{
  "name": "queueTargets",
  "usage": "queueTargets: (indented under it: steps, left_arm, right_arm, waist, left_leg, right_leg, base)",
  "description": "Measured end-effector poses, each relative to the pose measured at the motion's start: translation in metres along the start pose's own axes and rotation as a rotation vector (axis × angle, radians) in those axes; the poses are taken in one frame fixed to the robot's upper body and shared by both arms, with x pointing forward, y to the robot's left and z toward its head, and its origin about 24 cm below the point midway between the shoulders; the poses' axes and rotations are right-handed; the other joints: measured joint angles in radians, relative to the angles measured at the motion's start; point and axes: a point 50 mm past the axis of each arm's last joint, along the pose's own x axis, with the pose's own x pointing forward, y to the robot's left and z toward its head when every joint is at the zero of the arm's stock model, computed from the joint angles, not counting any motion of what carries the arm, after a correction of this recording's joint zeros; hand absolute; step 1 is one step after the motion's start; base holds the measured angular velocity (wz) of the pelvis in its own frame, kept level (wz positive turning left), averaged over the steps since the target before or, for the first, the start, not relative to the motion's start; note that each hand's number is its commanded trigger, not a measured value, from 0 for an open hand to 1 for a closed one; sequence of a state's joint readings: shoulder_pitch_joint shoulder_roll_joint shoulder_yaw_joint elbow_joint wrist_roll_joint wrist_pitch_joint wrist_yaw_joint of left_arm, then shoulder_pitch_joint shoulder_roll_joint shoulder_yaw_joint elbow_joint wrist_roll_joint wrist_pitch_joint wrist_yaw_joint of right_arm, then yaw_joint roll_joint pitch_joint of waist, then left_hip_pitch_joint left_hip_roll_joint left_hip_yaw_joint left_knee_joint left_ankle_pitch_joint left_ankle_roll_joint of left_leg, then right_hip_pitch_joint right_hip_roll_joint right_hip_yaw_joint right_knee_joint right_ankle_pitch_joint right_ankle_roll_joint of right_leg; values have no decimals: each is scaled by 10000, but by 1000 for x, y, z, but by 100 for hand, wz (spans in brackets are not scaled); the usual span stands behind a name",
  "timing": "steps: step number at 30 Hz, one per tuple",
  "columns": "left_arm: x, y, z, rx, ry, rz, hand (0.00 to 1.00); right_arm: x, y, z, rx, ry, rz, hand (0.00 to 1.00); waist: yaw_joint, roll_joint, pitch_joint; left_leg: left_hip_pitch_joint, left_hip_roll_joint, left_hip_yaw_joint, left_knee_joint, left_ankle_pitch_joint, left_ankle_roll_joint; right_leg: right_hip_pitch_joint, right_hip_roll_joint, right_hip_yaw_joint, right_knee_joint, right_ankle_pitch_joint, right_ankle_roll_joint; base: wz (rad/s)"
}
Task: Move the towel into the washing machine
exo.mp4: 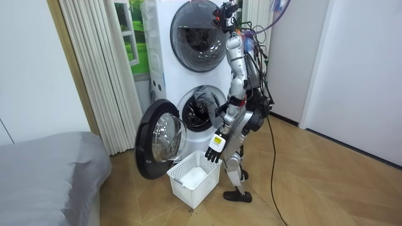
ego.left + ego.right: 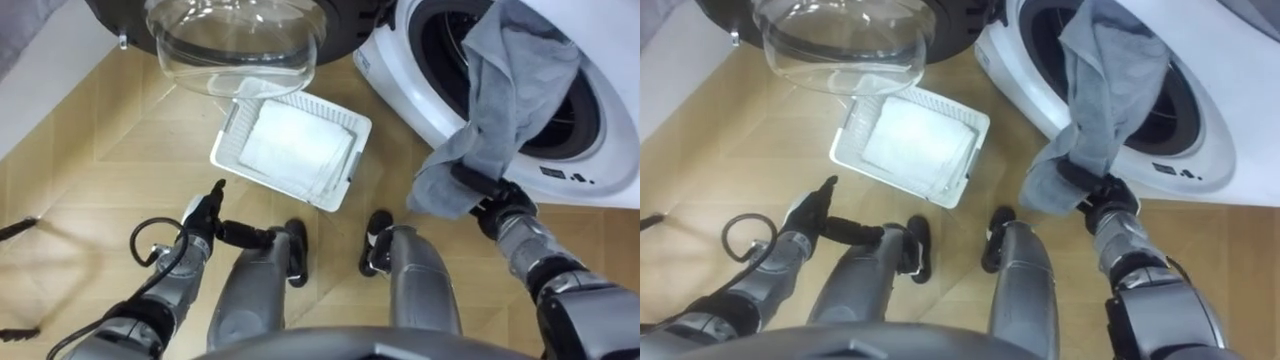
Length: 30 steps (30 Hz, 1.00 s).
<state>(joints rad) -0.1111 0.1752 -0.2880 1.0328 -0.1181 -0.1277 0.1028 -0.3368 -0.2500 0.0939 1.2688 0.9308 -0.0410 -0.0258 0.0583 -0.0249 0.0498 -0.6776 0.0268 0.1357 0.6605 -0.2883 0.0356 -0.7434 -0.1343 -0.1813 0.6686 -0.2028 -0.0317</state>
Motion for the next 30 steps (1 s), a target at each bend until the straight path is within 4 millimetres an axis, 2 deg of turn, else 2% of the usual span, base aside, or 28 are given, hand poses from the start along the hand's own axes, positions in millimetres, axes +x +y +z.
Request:
queueTargets:
  steps: [11, 17, 19, 22, 24, 25, 30]
  left_arm:
    - [1, 2, 2, -15, 167, 70, 0]
    - [4, 3, 7, 13, 128, 90, 0]
    - [4, 2, 10, -2, 74, 63, 0]
    - [5, 0, 14, -17, 11, 5, 0]
    - [6, -2, 16, -35, -29, -49, 0]
    - [5, -3, 16, -22, -15, -95, 0]
    - [6, -11, 20, -124, -66, -245, 0]
  right_arm:
    - [0, -4, 0, 505, 524, 246, 100]
    - [0, -8, -2, 855, 688, 596, 100]
    - [-1, -10, -7, 966, 893, 626, 100]
    - [-2, -12, -14, 884, 1294, 711, 100]
    - [-2, -13, -15, 893, 1337, 697, 100]
    - [-3, -14, -17, 859, 1395, 688, 100]
    - [-3, -5, -26, 1062, 1675, 879, 100]
  waist:
    - [40, 14, 3]
    - [45, 54, 9]
    - [45, 101, 35]
    - [80, 175, 32]
    - [221, 279, 45]
    - [271, 329, 26]
    - [343, 500, 40]
  left_leg:
    - [-164, -8, -23, 101, -7, 38]
    - [-591, -76, -213, 287, -4, 41]
    - [-694, -84, -320, 313, -4, 40]
    - [-876, -95, -415, 355, -1, 41]
    - [-984, -89, -446, 398, 0, 43]
    - [-1029, -90, -452, 405, 0, 43]
    - [-1167, -107, -486, 410, 1, 44]
  right_leg:
    - [-118, -40, -59, 64, 2, 6]
    - [-443, -127, -197, 254, -48, -6]
    - [-463, -142, -307, 235, -59, -12]
    - [-551, -184, -437, 226, -76, -28]
    - [-629, -182, -484, 240, -75, -29]
    - [-670, -198, -513, 255, -75, -29]
    - [-789, -229, -546, 307, -84, -40]
  base:
    - [0]
    - [8]
    - [14]
    - [11]
    - [2]
    - [0]
    - [1]
